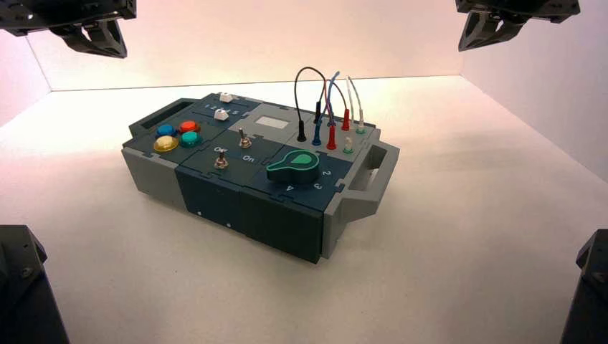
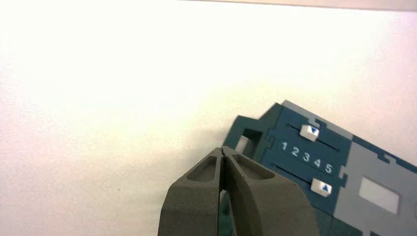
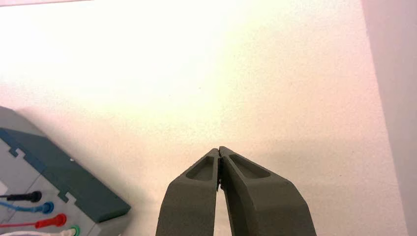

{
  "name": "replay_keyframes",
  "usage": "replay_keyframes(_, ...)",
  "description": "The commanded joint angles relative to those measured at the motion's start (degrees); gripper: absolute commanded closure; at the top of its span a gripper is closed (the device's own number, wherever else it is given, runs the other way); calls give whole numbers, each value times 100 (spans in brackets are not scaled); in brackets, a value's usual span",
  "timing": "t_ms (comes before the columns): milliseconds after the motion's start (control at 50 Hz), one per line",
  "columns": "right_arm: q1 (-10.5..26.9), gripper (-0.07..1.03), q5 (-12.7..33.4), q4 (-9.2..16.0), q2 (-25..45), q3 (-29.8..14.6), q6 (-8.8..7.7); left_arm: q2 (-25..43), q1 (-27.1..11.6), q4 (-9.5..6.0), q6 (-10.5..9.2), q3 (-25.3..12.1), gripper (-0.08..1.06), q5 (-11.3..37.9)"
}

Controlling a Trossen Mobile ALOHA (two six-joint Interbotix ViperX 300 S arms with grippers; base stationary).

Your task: Rotate the box clockwise.

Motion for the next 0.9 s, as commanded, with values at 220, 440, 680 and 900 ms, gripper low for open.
replay_keyframes(220, 193, 99, 141, 44, 176, -220, 9, 387, -501, 9, 18, -387, 101, 35)
replay_keyframes(440, 404, 99, 439, 44, 562, -475, 9, 1107, -501, 9, 9, -642, 101, 62)
replay_keyframes(680, 659, 98, 659, 35, 844, -712, 0, 1767, -527, 0, 9, -896, 101, 97)
replay_keyframes(900, 659, 98, 694, 35, 949, -747, 0, 1951, -545, -26, -9, -993, 101, 202)
